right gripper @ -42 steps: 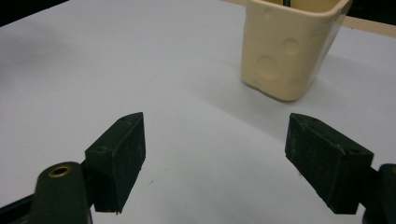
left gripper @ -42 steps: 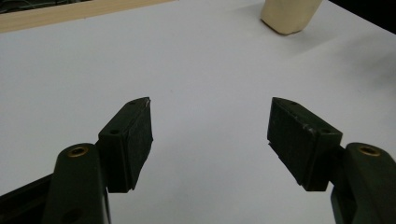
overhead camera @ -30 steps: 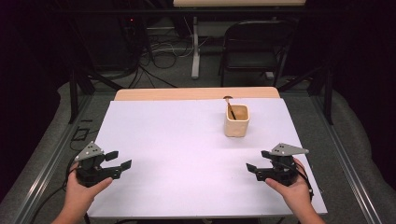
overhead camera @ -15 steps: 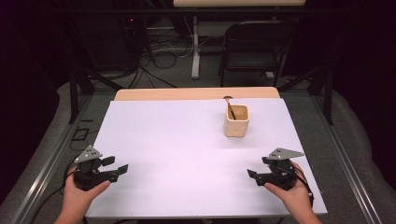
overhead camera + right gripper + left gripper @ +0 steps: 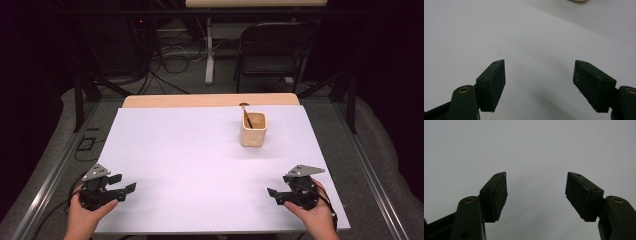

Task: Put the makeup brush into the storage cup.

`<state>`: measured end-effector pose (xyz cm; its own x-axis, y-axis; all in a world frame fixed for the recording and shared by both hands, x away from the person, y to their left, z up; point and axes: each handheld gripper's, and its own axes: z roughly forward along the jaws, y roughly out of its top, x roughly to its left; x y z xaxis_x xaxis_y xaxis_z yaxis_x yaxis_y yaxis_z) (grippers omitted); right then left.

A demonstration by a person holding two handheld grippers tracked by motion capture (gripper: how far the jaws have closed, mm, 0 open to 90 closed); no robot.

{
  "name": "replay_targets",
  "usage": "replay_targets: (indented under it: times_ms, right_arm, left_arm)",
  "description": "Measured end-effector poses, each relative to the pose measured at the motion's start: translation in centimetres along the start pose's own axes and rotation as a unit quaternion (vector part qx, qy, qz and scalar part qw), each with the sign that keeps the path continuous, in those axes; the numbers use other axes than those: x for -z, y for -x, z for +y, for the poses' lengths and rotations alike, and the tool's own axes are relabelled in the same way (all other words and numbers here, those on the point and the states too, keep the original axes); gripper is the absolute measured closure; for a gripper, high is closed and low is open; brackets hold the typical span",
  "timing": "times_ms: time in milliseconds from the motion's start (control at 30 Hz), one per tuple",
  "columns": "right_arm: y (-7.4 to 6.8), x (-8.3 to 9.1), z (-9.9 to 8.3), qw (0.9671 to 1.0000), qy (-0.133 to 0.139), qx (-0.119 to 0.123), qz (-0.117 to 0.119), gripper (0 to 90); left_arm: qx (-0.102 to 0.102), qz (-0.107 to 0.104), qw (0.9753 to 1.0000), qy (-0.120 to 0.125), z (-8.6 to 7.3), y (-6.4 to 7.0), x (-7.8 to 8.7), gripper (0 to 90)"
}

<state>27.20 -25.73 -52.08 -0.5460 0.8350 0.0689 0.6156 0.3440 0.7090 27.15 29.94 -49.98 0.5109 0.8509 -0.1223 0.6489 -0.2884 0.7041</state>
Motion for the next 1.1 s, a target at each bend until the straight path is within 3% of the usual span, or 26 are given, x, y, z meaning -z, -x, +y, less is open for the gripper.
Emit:
replay_targets:
  times_ms: [233, 1100]
  right_arm:
    - [-0.2, 0.2, -0.9, 1.0, -0.004, -0.004, -0.008, 25.5]
    - [-0.5, 0.3, -2.2, 0.9998, 0.012, -0.012, -0.012, 25.5]
  left_arm:
    - [0.011, 0.0, 0.9999, -0.003, -1.0, -0.1, -0.2, 34.0]
    - [0.016, 0.002, 0.9999, -0.003, -2.3, -0.3, -0.7, 34.0]
